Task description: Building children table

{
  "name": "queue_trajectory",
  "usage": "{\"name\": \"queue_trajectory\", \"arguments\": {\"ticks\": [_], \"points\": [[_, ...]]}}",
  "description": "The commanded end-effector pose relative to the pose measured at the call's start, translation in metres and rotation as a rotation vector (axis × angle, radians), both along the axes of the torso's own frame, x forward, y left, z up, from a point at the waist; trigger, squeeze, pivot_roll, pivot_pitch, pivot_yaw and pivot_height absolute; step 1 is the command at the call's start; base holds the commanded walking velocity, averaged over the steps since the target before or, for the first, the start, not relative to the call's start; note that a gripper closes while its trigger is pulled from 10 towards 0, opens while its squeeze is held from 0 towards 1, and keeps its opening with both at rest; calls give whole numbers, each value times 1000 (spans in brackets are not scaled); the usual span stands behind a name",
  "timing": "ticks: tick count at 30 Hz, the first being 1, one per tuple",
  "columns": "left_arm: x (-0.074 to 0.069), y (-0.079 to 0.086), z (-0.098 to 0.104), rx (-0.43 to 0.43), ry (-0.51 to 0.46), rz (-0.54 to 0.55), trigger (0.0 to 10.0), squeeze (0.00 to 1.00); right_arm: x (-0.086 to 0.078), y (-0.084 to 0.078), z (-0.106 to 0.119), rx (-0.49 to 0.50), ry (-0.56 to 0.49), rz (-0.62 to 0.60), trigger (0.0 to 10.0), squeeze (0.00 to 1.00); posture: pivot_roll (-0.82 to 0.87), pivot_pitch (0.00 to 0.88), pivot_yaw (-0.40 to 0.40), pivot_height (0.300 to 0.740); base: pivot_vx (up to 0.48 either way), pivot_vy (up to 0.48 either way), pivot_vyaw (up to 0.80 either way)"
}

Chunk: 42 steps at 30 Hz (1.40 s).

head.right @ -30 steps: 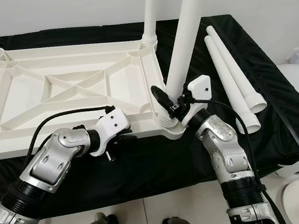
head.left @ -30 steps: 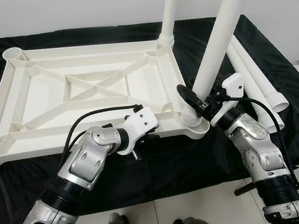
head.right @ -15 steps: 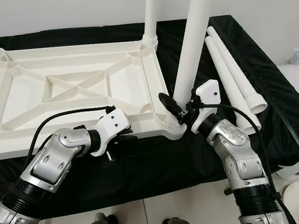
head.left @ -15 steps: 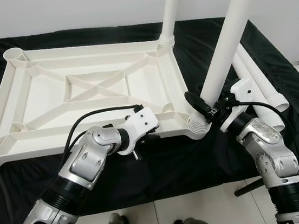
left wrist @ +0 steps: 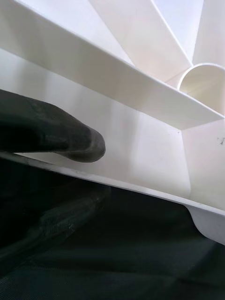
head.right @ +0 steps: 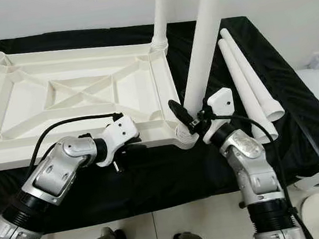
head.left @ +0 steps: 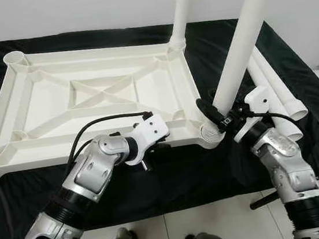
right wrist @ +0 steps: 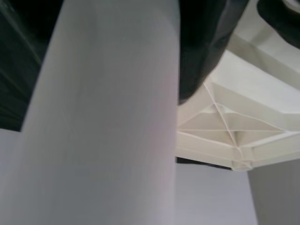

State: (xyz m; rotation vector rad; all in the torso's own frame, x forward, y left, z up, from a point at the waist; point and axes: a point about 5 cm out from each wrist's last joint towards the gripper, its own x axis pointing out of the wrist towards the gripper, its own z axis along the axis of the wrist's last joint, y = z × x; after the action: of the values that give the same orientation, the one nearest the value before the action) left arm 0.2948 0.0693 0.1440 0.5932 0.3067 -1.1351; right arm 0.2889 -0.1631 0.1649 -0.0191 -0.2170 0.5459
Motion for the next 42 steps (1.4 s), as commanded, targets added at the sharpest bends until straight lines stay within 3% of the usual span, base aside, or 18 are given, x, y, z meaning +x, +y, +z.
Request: {"name": "queue_trajectory", "arguments": {"ticks": [1, 7, 14, 19, 25, 34, 42], "points": [[5, 3, 8, -1, -52, 20, 10000, 0, 0, -10, -32, -22, 131, -79, 10000, 0, 24, 91, -36, 740, 0, 0, 0], [5, 2, 9, -2, -57, 15, 10000, 0, 1, -12, -49, -5, 174, -144, 10000, 0, 27, 87, -35, 740, 0, 0, 0], [4, 2, 9, -1, -58, 8, 10000, 0, -3, -8, -52, 5, 154, -120, 10000, 0, 26, 88, -35, 740, 0, 0, 0], [4, 2, 10, -4, -59, 9, 10000, 0, -6, -3, -55, -61, 128, -111, 10000, 0, 24, 93, -32, 740, 0, 0, 0], [5, 2, 10, -5, -59, 9, 10000, 0, -5, -2, -56, -73, 117, -127, 10000, 0, 24, 97, -30, 740, 0, 0, 0], [5, 2, 11, -4, -63, 9, 10000, 0, -5, -7, -64, -32, 160, -145, 10000, 0, 26, 98, -30, 740, 0, 0, 0], [5, 2, 11, -7, -66, 11, 10000, 0, -8, -9, -66, -18, 132, -162, 10000, 0, 25, 94, -37, 740, 0, 0, 0]]}}
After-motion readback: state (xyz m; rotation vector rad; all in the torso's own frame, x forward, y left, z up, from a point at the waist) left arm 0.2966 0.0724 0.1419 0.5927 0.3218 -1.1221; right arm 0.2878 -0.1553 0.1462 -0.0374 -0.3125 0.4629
